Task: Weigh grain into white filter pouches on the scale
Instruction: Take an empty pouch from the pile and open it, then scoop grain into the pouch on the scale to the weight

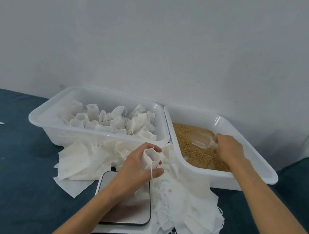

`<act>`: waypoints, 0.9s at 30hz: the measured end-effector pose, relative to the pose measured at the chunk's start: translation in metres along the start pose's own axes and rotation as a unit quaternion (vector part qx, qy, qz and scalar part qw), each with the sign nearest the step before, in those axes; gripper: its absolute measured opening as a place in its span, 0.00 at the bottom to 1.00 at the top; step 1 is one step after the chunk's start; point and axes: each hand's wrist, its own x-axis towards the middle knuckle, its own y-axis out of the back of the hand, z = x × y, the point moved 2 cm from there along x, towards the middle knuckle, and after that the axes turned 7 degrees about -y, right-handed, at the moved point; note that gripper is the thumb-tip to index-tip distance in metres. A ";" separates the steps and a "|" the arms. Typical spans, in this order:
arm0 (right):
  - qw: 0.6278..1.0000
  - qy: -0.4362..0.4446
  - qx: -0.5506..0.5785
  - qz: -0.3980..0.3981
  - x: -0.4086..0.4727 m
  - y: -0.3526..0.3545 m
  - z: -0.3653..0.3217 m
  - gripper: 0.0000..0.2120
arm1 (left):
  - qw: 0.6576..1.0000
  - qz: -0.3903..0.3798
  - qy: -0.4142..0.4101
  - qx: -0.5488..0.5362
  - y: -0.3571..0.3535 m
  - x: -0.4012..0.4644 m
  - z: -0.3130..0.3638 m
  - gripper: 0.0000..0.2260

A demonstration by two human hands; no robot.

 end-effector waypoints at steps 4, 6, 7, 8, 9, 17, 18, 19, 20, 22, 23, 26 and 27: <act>0.999 0.035 0.041 -0.005 0.002 -0.006 -0.004 0.09 | 1.000 -0.002 -0.004 0.008 0.000 0.001 -0.003 0.19; 0.997 0.046 0.055 -0.009 0.004 -0.009 -0.004 0.10 | 1.000 0.000 -0.004 0.018 0.000 0.002 -0.005 0.20; 0.997 0.050 0.056 -0.013 0.005 -0.011 -0.004 0.11 | 1.000 0.001 -0.005 0.022 0.000 0.002 -0.005 0.20; 0.997 0.053 0.057 -0.018 0.005 -0.012 -0.004 0.11 | 1.000 0.001 -0.004 0.025 0.000 0.002 -0.006 0.20; 0.996 0.054 0.061 -0.021 0.005 -0.013 -0.004 0.11 | 1.000 0.000 -0.004 0.029 0.000 0.002 -0.006 0.20; 0.989 0.073 0.122 -0.043 0.003 -0.014 -0.005 0.10 | 0.999 0.000 -0.005 0.038 0.001 0.002 -0.004 0.20; 0.987 0.078 0.133 -0.046 0.003 -0.014 -0.005 0.10 | 0.999 0.000 -0.004 0.036 0.001 0.002 -0.004 0.20; 0.985 0.084 0.144 -0.051 0.003 -0.014 -0.006 0.11 | 0.999 0.000 -0.003 0.034 0.001 0.001 -0.004 0.20; 0.983 0.088 0.154 -0.056 0.002 -0.014 -0.006 0.11 | 0.999 0.000 -0.003 0.034 0.001 0.001 -0.004 0.20; 0.980 0.092 0.166 -0.063 0.002 -0.015 -0.007 0.10 | 0.999 0.000 -0.003 0.034 0.000 0.001 -0.004 0.20; 0.979 0.091 0.170 -0.062 0.002 -0.015 -0.006 0.10 | 1.000 0.001 -0.003 0.031 0.000 0.002 -0.004 0.20; 0.982 0.070 0.170 -0.050 0.002 -0.016 -0.003 0.09 | 1.000 0.007 -0.002 0.029 0.000 0.002 -0.004 0.20; 0.983 0.059 0.166 -0.042 0.002 -0.017 -0.001 0.08 | 0.999 0.007 -0.003 0.031 0.000 0.002 -0.004 0.20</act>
